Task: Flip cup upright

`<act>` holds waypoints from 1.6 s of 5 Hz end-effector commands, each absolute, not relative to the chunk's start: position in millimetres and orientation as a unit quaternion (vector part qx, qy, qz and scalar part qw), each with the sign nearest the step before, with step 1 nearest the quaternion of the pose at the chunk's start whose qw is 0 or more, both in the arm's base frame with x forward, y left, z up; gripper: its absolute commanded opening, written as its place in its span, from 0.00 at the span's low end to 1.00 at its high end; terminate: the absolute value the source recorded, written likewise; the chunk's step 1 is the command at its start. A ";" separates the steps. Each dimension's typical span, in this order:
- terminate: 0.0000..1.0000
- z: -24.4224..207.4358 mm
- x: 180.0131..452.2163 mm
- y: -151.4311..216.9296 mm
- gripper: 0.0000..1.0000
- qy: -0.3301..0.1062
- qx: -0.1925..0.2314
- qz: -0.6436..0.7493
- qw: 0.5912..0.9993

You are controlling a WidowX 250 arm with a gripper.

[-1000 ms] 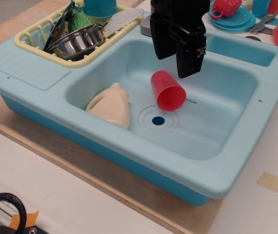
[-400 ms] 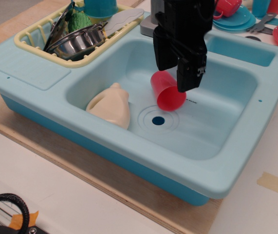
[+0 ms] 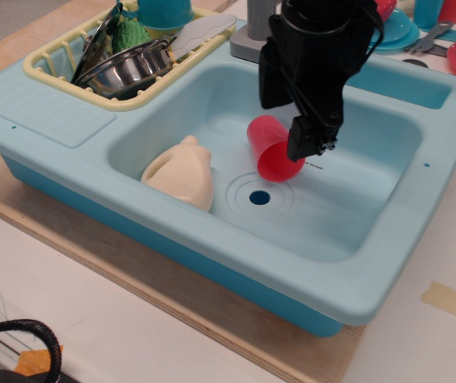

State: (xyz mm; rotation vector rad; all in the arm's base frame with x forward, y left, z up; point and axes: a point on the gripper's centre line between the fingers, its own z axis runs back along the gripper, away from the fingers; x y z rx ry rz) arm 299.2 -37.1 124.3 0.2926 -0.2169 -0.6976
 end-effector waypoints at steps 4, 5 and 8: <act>0.00 112.8 305.2 -37.0 1.00 -0.150 0.213 -0.355 0.898; 0.00 105.5 308.2 -28.4 1.00 -0.155 0.216 -0.359 0.895; 0.00 97.5 329.7 -6.8 1.00 -0.150 0.220 -0.375 0.888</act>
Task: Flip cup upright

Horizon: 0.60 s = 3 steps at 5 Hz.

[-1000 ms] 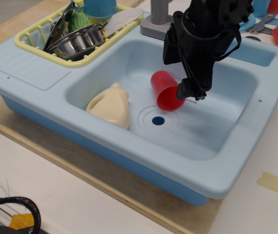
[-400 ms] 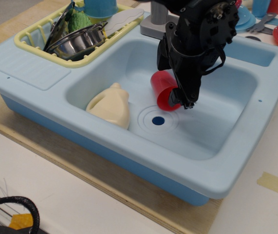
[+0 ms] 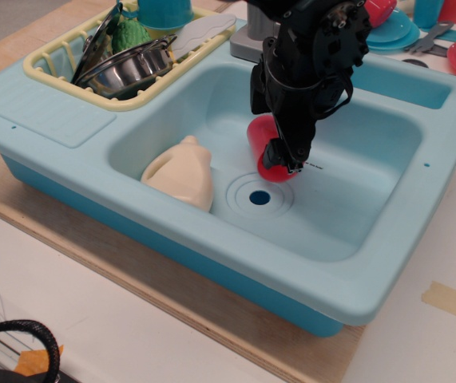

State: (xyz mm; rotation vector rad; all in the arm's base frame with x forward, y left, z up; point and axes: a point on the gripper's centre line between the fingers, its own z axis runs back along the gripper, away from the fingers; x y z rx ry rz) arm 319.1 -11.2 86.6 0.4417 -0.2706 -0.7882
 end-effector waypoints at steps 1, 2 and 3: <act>0.00 94.6 333.7 -4.4 0.00 -0.147 0.209 -0.373 0.892; 0.00 92.0 332.1 -6.3 0.00 -0.141 0.169 -0.365 0.905; 0.00 104.7 330.5 -14.8 0.00 -0.128 0.101 -0.360 0.918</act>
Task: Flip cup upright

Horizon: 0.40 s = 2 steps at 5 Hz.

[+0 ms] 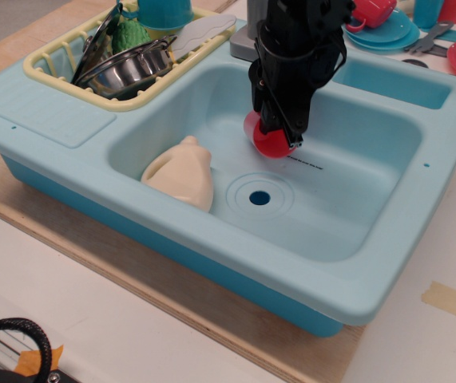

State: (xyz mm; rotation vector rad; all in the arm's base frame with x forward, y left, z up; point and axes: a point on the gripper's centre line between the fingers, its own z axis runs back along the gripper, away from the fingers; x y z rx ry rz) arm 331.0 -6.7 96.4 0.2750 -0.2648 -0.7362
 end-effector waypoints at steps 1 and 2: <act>0.00 120.9 333.0 -21.3 0.00 -0.116 0.034 -0.361 0.925; 0.00 128.5 339.4 -24.9 0.00 -0.090 -0.035 -0.369 0.924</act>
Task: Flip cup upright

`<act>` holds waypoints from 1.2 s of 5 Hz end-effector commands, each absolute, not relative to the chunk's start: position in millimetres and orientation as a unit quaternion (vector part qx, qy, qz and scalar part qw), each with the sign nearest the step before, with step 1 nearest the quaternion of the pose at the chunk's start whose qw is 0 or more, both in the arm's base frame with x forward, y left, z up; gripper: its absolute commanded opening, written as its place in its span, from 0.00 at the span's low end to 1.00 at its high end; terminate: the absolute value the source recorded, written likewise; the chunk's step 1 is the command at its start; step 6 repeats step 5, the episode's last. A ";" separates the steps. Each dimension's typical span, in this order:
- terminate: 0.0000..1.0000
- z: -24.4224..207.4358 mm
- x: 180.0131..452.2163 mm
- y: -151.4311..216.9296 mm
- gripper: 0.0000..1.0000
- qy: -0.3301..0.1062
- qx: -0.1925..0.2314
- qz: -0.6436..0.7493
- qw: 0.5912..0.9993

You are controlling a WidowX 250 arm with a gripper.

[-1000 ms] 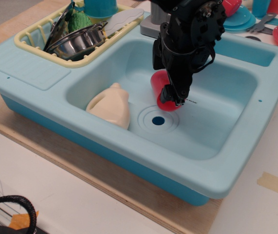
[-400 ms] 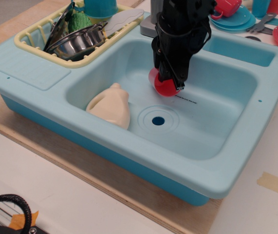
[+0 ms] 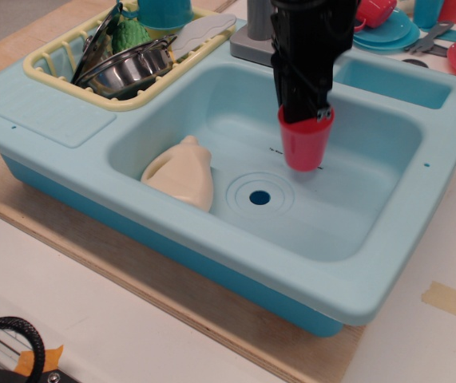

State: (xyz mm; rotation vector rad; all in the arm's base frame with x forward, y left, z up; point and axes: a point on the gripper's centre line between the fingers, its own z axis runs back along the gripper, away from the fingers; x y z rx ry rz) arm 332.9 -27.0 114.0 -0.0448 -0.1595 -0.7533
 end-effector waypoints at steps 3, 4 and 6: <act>0.00 120.6 336.2 -37.8 1.00 -0.067 -0.029 -0.368 0.927; 0.00 120.6 336.2 -37.8 1.00 -0.067 -0.029 -0.368 0.927; 1.00 120.6 336.2 -37.8 1.00 -0.067 -0.029 -0.368 0.927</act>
